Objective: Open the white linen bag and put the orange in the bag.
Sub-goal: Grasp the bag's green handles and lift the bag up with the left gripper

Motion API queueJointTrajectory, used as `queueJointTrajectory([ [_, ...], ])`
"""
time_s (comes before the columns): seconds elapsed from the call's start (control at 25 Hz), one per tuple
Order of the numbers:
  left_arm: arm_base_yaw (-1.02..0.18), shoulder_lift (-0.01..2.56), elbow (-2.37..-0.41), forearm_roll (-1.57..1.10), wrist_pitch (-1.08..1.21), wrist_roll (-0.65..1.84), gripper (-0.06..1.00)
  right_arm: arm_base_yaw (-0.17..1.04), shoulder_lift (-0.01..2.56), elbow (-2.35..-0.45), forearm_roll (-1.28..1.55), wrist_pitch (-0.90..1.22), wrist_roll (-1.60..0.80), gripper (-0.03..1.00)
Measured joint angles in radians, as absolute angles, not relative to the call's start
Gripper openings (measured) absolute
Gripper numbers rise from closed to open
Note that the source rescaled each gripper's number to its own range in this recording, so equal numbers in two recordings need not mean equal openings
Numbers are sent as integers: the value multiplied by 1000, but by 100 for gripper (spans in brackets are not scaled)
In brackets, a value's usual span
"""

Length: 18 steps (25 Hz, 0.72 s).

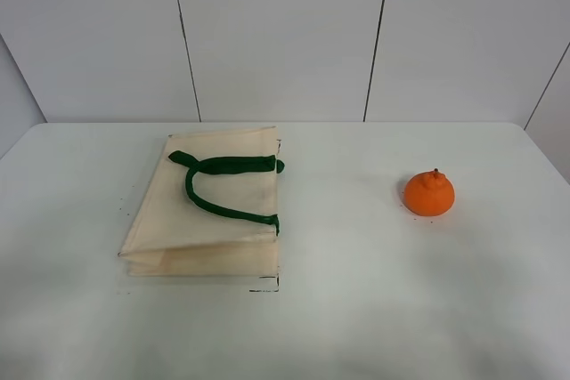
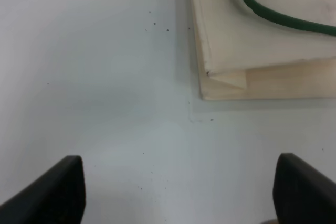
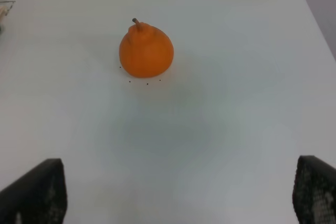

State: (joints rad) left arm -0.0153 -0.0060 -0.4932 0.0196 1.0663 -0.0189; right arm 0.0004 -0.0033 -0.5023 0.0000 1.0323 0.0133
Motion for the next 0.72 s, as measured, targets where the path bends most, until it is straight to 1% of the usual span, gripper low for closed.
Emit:
queueJointTrajectory([
  [0.44,-15,25,-514,13,1067,-19,96,0,-3,-502,0,1032,13,94],
  [0.56,-15,141,-577,-8,1066,-19,96,0,-3,-502,0,1032,13,94],
  [0.72,-15,408,-709,-52,1046,-14,96,0,-3,-502,0,1032,13,94],
])
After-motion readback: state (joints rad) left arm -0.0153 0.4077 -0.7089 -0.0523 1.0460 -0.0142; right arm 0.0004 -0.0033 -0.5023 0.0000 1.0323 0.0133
